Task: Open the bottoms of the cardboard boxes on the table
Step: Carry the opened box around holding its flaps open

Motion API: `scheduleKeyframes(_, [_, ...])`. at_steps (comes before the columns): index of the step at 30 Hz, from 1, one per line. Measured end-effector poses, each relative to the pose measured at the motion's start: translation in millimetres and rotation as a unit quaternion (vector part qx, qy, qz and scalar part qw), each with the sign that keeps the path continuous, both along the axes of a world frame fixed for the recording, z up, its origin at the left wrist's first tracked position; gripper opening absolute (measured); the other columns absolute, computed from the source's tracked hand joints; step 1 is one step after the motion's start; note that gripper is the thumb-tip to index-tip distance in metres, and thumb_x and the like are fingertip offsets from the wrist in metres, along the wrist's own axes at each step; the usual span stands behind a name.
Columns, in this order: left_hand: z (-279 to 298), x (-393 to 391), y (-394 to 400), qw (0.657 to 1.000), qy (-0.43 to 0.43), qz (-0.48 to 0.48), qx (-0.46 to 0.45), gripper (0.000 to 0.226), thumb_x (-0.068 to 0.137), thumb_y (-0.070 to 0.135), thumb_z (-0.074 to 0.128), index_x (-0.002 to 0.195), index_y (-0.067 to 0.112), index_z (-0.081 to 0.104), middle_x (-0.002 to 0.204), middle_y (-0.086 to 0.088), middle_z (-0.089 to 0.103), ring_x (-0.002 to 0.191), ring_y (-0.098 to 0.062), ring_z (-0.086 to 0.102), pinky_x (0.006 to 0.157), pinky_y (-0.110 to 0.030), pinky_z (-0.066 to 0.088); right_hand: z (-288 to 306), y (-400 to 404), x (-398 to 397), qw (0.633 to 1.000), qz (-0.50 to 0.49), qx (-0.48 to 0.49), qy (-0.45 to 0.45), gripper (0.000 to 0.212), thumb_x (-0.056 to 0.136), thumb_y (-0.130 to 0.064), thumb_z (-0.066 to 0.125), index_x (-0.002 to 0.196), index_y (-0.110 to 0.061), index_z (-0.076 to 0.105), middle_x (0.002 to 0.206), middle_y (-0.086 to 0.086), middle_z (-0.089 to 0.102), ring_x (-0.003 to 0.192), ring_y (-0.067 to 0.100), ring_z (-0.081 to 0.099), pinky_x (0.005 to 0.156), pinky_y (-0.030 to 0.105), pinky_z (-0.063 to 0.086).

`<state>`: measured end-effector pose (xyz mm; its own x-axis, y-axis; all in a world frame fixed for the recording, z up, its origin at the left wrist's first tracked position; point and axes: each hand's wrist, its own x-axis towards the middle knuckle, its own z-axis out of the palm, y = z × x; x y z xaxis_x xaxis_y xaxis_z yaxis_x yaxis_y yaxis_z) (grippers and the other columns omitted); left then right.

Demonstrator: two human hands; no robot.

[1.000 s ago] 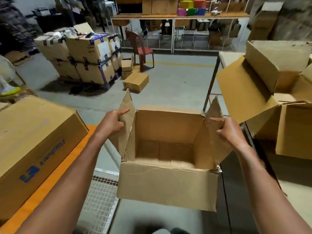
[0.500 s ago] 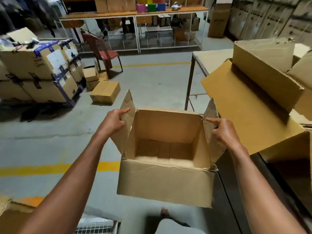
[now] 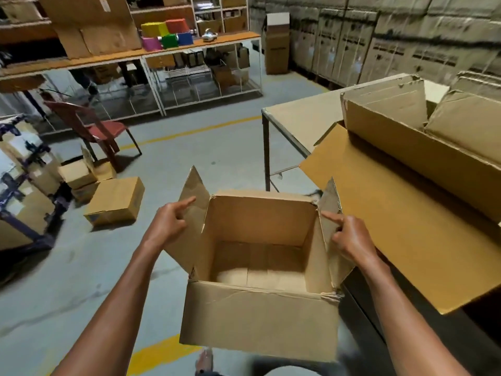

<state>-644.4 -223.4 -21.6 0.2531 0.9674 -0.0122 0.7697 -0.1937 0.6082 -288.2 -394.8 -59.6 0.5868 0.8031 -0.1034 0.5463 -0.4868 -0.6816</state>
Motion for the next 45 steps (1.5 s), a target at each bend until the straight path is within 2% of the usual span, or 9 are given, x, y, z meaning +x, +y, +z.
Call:
scheduleKeyframes(6, [-18.2, 8.9, 99.5, 0.992, -0.003, -0.123, -0.018, 0.076, 0.083, -0.016, 0.044, 0.142, 0.031, 0.054, 0.132, -0.013, 0.064, 0.091, -0.026, 0.068, 0.062, -0.029, 0.058, -17.5, 19.6, -32.5, 0.992, -0.124, -0.005, 0.029, 0.066, 0.087, 0.014, 0.048, 0.134, -0.030, 0.063, 0.146, 0.006, 0.054, 0.091, 0.017, 0.068, 0.069, 0.025, 0.054])
scheduleKeyframes(11, [-21.9, 18.3, 150.2, 0.973, -0.020, -0.227, -0.042, 0.064, 0.093, -0.012, 0.048, 0.145, 0.025, 0.051, 0.147, -0.012, 0.052, 0.123, -0.034, 0.059, 0.098, -0.051, 0.054, -18.5, 23.5, -79.6, 0.973, -0.232, -0.006, 0.019, 0.065, 0.087, 0.015, 0.046, 0.132, -0.027, 0.066, 0.146, 0.012, 0.054, 0.116, 0.029, 0.061, 0.084, 0.031, 0.053])
scheduleKeyframes(15, [-21.7, 25.9, 182.9, 0.951, -0.012, -0.306, -0.040, 0.064, 0.093, -0.010, 0.048, 0.146, 0.027, 0.050, 0.146, -0.011, 0.053, 0.108, -0.027, 0.064, 0.085, -0.040, 0.057, -12.7, 15.0, -112.6, 0.951, -0.309, -0.005, 0.016, 0.066, 0.086, 0.016, 0.045, 0.130, -0.028, 0.067, 0.142, 0.007, 0.058, 0.129, 0.027, 0.054, 0.098, 0.034, 0.048])
scheduleKeyframes(24, [-8.9, 41.6, 178.2, 0.902, -0.039, -0.425, -0.065, 0.063, 0.095, -0.011, 0.047, 0.146, 0.026, 0.048, 0.148, -0.013, 0.050, 0.112, -0.028, 0.063, 0.081, -0.039, 0.059, 7.0, -42.1, -186.3, 0.909, -0.416, 0.008, -0.014, 0.067, 0.086, 0.017, 0.046, 0.130, -0.029, 0.066, 0.143, 0.003, 0.058, 0.128, 0.022, 0.056, 0.100, 0.029, 0.046])
scheduleKeyframes(29, [5.8, 38.4, 160.3, 0.884, -0.053, -0.460, -0.067, 0.066, 0.094, -0.014, 0.046, 0.148, 0.025, 0.045, 0.151, -0.015, 0.046, 0.088, -0.009, 0.061, 0.065, -0.024, 0.054, 31.6, -71.8, -216.2, 0.898, -0.439, -0.003, -0.035, 0.064, 0.087, 0.017, 0.044, 0.129, -0.024, 0.067, 0.141, 0.006, 0.059, 0.119, 0.022, 0.061, 0.095, 0.027, 0.048])
scheduleKeyframes(32, [18.0, 30.6, 151.6, 0.874, -0.059, -0.477, -0.074, 0.066, 0.094, -0.014, 0.047, 0.148, 0.024, 0.045, 0.152, -0.014, 0.045, 0.118, -0.031, 0.061, 0.084, -0.045, 0.058, 49.0, -85.8, -232.0, 0.899, -0.435, -0.010, -0.046, 0.064, 0.086, 0.017, 0.044, 0.129, -0.025, 0.068, 0.142, 0.005, 0.058, 0.121, 0.020, 0.059, 0.091, 0.021, 0.045])
scheduleKeyframes(35, [32.1, 24.1, 150.3, 0.866, -0.067, -0.491, -0.067, 0.067, 0.093, -0.015, 0.045, 0.147, 0.026, 0.047, 0.151, -0.013, 0.047, 0.121, -0.032, 0.058, 0.062, -0.026, 0.054, 71.0, -100.4, -248.2, 0.895, -0.443, -0.010, -0.057, 0.061, 0.088, 0.013, 0.046, 0.130, -0.026, 0.067, 0.140, 0.003, 0.060, 0.119, 0.017, 0.060, 0.091, 0.021, 0.046])
scheduleKeyframes(40, [75.5, 9.3, 149.2, 0.856, -0.101, -0.502, -0.072, 0.069, 0.090, -0.015, 0.041, 0.145, 0.026, 0.051, 0.147, -0.009, 0.052, 0.126, -0.033, 0.055, 0.090, -0.047, 0.054, 117.2, -120.8, -275.0, 0.885, -0.462, 0.008, -0.058, 0.063, 0.086, 0.016, 0.044, 0.127, -0.025, 0.069, 0.113, 0.000, 0.073, 0.115, 0.014, 0.063, 0.089, 0.022, 0.047])
scheduleKeyframes(45, [125.7, 6.1, 153.9, 0.835, -0.149, -0.525, -0.068, 0.075, 0.081, -0.018, 0.039, 0.138, 0.027, 0.059, 0.133, -0.004, 0.064, 0.115, -0.022, 0.063, 0.079, -0.032, 0.057, 177.7, -134.1, -297.3, 0.880, -0.465, 0.028, -0.092, 0.056, 0.090, 0.015, 0.047, 0.123, -0.024, 0.071, 0.112, -0.001, 0.073, 0.112, 0.009, 0.059, 0.098, 0.026, 0.044])
